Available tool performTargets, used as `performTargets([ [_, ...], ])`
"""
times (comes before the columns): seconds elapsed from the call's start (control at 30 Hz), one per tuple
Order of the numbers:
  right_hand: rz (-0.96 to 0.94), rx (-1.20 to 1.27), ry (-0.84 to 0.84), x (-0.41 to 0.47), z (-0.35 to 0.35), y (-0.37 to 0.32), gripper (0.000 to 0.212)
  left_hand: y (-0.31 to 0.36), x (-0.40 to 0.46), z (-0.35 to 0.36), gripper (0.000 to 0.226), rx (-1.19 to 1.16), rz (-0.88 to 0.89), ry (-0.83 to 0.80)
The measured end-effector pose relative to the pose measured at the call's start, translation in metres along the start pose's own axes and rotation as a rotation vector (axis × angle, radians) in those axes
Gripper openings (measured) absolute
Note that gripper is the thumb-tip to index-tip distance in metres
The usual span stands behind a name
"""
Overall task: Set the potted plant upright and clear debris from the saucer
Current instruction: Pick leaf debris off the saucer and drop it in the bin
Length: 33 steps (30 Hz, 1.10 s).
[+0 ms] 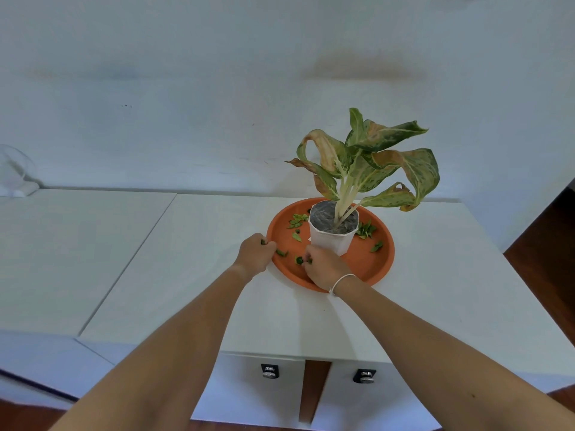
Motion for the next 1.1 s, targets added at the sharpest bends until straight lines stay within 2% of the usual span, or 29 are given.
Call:
performTargets([
  [0.2,0.006,-0.041,-0.051,0.004,0.006,-0.001,0.032,-0.005,-0.002,0.002,0.013,-0.03,-0.017,-0.059],
  [0.3,-0.016,-0.023,-0.084,0.004,0.007,-0.003,0.053,-0.008,-0.003,0.002,0.018,-0.017,-0.028,-0.076],
  [0.37,-0.012,-0.033,-0.108,0.004,0.006,-0.004,0.059,-0.008,-0.002,0.001,0.023,-0.012,-0.016,-0.073],
  [0.5,0.007,-0.075,-0.122,0.006,0.006,-0.006,0.055,0.0,-0.001,-0.002,0.025,0.145,0.083,-0.035],
  [0.73,-0.02,-0.027,-0.024,0.005,0.006,-0.006,0.027,0.01,0.001,0.002,0.03,0.53,0.156,-0.014],
  [0.8,-0.032,-0.026,-0.003,0.004,0.006,-0.006,0.022,0.011,0.001,0.003,0.032,0.634,0.154,-0.017],
  [0.93,-0.054,-0.041,-0.004,0.002,0.005,-0.009,0.024,0.013,0.003,0.004,0.034,0.775,0.136,-0.014],
  [1.1,-0.012,-0.048,-0.064,-0.001,0.005,-0.004,0.026,0.016,0.008,0.007,0.029,0.87,0.025,-0.053],
])
Point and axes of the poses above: each hand's wrist, its own x-axis towards the middle knuckle, its own z-axis out of the palm, y = z × x, the point moved 6 cm from there along x, towards the middle knuckle, and after that the axes turned 13 degrees about -y, right-handed, at the moved point
